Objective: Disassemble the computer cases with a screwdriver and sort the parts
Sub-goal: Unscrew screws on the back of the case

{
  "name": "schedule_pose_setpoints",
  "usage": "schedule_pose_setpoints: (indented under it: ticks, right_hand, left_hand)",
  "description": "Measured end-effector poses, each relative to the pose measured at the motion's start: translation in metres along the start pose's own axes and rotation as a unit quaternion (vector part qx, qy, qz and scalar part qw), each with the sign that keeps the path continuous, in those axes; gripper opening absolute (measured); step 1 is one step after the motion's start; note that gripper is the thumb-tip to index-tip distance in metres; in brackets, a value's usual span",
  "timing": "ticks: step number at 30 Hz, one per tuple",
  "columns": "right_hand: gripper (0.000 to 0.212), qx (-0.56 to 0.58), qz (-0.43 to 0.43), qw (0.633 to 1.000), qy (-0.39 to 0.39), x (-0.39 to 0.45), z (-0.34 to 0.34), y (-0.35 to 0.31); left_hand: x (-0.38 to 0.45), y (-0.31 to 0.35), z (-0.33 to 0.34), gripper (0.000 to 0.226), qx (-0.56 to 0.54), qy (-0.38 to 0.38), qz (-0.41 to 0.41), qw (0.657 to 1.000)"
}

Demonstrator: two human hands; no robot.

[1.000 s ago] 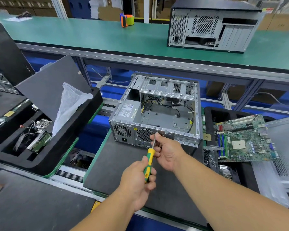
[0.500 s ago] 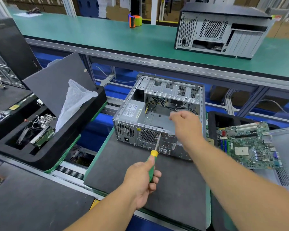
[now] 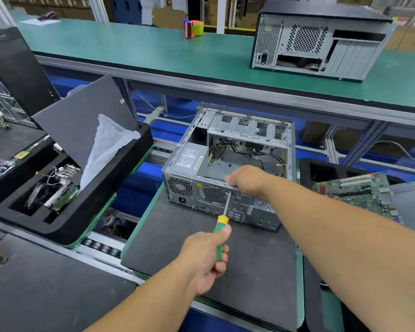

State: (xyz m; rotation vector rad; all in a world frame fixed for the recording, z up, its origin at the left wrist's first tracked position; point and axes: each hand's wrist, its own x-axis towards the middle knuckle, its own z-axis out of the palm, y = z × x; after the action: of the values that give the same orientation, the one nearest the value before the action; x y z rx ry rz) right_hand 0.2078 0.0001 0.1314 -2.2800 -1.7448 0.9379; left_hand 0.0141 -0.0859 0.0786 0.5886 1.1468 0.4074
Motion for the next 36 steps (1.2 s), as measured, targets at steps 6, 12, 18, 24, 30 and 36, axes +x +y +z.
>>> schedule_pose_setpoints:
  ticks: [6,12,18,24,30,36]
  right_hand:
    - [0.022,0.114,0.038,0.992,0.025,0.010,0.006,0.009]
    - [0.033,0.118,0.047,0.991,0.037,0.017,0.011,0.013]
    - [0.034,0.116,0.041,0.992,0.036,0.015,0.010,0.013]
    - [0.046,0.064,0.024,0.997,0.025,0.007,0.008,0.011]
    - [0.051,0.080,0.057,0.995,0.024,0.012,0.009,0.012]
    - [0.049,0.089,0.077,0.992,0.041,0.017,0.011,0.017]
  left_hand:
    - [0.000,0.002,-0.004,0.044,0.005,-0.024,-0.025,0.999]
    - [0.003,-0.003,-0.002,0.044,-0.031,-0.024,-0.025,0.999]
    - [0.003,-0.003,0.001,0.036,0.033,0.014,0.007,0.999]
    - [-0.002,0.004,-0.001,0.052,-0.008,-0.032,-0.056,0.998]
    - [0.001,0.009,-0.008,0.033,0.019,-0.045,-0.052,0.997]
    - [0.009,0.007,-0.011,0.034,0.048,-0.026,-0.015,0.998]
